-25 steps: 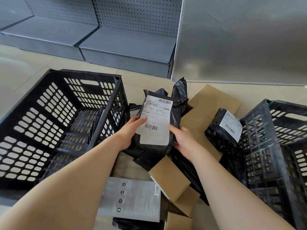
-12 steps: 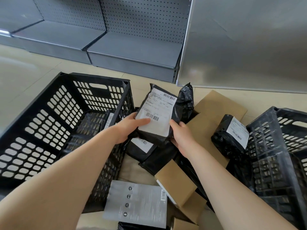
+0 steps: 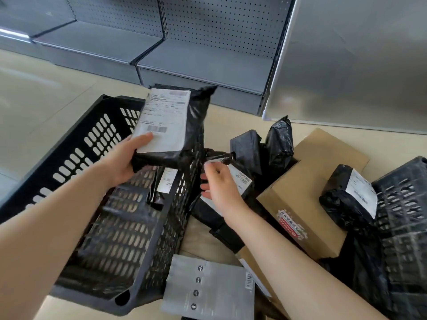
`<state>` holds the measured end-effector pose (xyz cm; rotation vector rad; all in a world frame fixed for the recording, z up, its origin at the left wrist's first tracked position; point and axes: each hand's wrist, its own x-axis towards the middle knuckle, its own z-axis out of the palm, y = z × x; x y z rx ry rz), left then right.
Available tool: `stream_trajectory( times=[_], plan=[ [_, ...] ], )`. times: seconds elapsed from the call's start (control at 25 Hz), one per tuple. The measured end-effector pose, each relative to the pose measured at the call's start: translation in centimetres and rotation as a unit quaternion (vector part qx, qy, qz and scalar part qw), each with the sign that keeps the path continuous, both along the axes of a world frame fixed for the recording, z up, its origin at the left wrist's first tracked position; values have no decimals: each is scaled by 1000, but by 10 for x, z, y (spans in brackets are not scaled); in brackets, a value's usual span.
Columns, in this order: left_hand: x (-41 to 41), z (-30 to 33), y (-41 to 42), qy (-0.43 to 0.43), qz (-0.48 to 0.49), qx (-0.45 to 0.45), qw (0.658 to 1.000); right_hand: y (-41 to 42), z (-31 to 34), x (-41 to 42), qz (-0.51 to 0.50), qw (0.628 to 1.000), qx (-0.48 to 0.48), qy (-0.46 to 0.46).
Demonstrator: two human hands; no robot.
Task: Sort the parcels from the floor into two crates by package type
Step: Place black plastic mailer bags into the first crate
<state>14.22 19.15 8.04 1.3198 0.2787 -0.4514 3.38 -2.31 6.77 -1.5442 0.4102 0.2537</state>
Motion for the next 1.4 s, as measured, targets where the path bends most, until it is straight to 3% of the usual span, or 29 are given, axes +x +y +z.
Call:
stream_trajectory(
  times=[0.2, 0.44, 0.56, 0.72, 1.16, 1.36, 1.4],
  plan=[
    [18, -48, 73, 24, 106, 41, 993, 61, -13, 13, 67, 994, -78, -44],
    [22, -119, 122, 84, 158, 172, 969, 83, -35, 6, 89, 947, -282, -125],
    [25, -145, 122, 87, 162, 216, 959, 83, -38, 6, 87, 939, -300, -142],
    [29, -176, 111, 110, 169, 205, 958, 85, -42, 6, 79, 935, -308, -155],
    [47, -205, 88, 132, 215, 320, 913, 86, -47, 3, 62, 940, -295, -160],
    [67, -259, 126, 138, 176, 347, 911, 85, -46, 2, 65, 941, -292, -159],
    [63, -253, 122, 152, 174, 376, 897, 85, -46, 2, 70, 940, -294, -156]
  ],
)
